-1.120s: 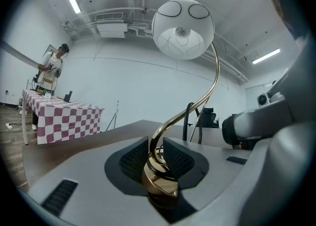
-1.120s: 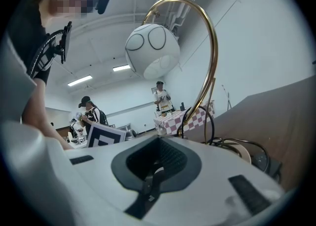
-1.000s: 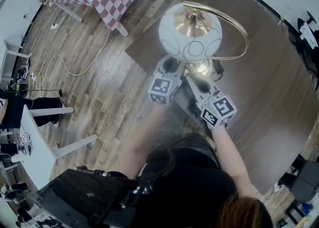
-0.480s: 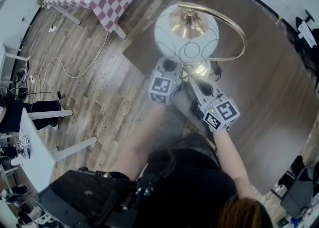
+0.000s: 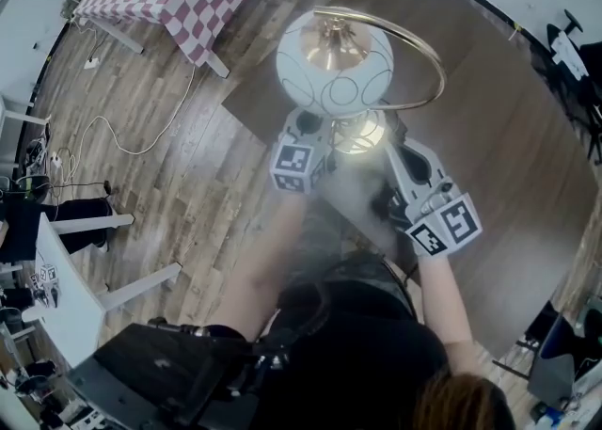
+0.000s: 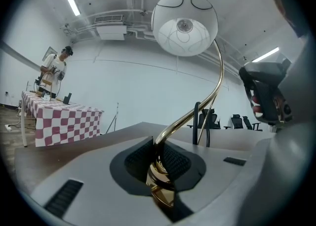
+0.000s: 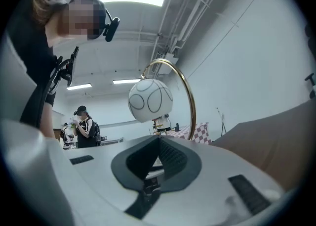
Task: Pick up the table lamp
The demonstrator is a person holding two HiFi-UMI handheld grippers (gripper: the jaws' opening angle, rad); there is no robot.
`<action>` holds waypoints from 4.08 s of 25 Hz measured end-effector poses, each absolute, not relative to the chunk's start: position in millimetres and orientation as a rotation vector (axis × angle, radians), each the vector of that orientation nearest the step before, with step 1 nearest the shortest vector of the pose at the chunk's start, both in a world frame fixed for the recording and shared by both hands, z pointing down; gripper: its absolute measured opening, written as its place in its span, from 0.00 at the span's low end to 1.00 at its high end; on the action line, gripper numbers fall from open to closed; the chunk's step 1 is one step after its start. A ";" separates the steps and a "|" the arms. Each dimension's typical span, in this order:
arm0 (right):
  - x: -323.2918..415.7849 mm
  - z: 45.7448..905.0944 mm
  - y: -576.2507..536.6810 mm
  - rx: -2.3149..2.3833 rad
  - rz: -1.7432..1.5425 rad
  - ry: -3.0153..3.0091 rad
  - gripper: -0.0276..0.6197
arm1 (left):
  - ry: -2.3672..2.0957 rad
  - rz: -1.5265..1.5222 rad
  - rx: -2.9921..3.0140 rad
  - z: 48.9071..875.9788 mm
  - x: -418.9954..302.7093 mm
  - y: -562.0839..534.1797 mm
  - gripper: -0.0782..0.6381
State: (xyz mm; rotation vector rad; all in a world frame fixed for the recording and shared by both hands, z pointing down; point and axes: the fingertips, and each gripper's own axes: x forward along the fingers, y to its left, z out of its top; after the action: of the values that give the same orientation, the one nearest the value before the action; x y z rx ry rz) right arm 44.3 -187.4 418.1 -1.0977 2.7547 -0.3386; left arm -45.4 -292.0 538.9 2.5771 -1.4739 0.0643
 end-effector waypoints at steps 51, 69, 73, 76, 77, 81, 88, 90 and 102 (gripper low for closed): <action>26.4 235.4 -233.8 -0.756 0.251 2.926 0.16 | -1.482 0.064 2.499 537.6 -47.0 -292.3 0.17; 23.3 231.7 -235.9 -0.713 0.242 2.895 0.12 | -1.433 0.094 2.543 536.8 -41.1 -294.9 0.15; 22.2 229.9 -236.2 -0.716 0.260 2.887 0.11 | -1.452 0.115 2.541 536.6 -41.5 -295.9 0.15; 26.0 231.0 -234.4 -0.725 0.255 2.888 0.11 | -1.460 0.121 2.535 536.2 -40.1 -295.2 0.15; 27.8 231.0 -233.5 -0.726 0.255 2.886 0.11 | -1.461 0.120 2.536 535.6 -39.2 -294.7 0.15; 32.6 228.4 -231.1 -0.726 0.255 2.869 0.11 | -1.465 0.114 2.545 532.5 -36.8 -293.4 0.15; 33.2 221.9 -227.9 -0.717 0.248 2.853 0.11 | -1.472 0.098 2.549 526.1 -35.8 -294.0 0.15; 33.0 221.0 -226.7 -0.722 0.250 2.852 0.11 | -1.469 0.097 2.552 525.1 -36.4 -293.6 0.15; 34.7 201.1 -219.9 -0.729 0.250 2.843 0.11 | -1.477 0.107 2.564 505.2 -37.5 -291.3 0.15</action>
State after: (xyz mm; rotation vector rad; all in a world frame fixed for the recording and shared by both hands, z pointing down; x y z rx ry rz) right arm 34.7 -219.9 201.1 -0.7294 2.8431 0.2499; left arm -37.5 -291.3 505.2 2.5636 -1.4768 0.1071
